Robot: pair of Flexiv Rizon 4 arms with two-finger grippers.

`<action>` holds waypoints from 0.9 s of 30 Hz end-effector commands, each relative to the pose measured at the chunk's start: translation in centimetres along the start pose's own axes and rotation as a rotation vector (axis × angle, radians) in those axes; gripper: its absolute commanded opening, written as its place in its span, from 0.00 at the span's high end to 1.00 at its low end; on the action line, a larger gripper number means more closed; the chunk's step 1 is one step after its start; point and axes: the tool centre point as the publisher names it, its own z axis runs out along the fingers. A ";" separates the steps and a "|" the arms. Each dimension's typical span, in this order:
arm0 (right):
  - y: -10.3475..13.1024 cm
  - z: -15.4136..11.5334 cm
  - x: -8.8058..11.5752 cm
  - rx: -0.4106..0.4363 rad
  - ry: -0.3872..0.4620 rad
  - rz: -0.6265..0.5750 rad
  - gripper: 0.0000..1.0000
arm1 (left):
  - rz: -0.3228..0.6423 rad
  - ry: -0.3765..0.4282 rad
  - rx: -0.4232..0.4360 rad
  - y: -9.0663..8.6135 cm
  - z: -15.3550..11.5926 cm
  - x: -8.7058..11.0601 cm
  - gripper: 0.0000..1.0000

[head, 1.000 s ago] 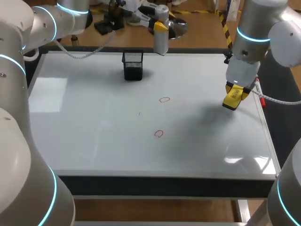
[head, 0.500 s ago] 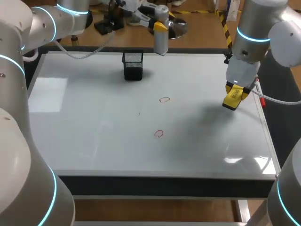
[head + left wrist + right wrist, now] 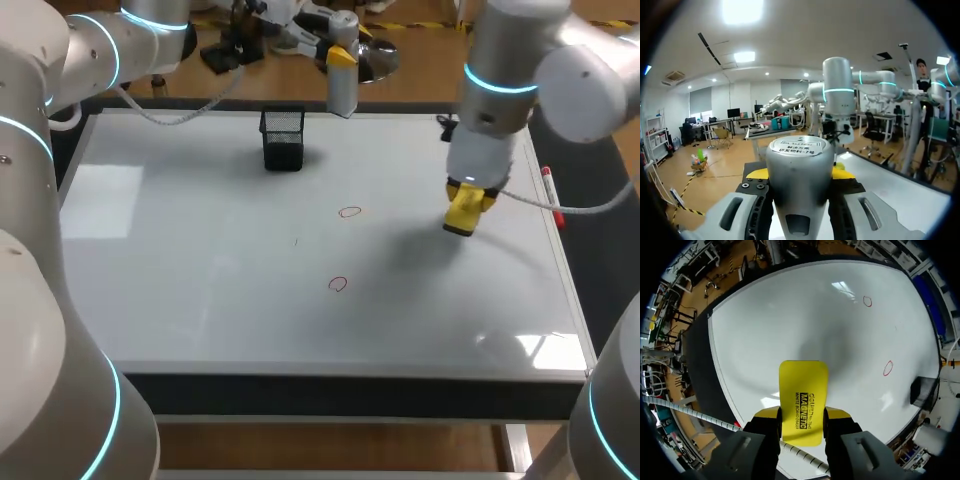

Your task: Pick up the inspection probe, press it on each red-marked spot on the whiteboard one by one, put down the probe, pick up the eraser, and wipe off all the red marks.

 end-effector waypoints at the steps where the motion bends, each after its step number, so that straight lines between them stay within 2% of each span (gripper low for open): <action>1: 1.4 -0.1 -2.4 0.012 0.038 -0.045 1.00 | -0.002 0.255 0.005 0.2 -0.2 -0.7 1.00; 16: 5.5 0.5 -11.4 -0.003 0.015 -0.269 1.00 | -0.002 0.255 0.005 0.2 -0.2 -0.7 1.00; 27: 6.1 1.3 -17.0 -0.023 -0.006 -0.374 1.00 | -0.002 0.255 0.005 0.2 -0.2 -0.7 1.00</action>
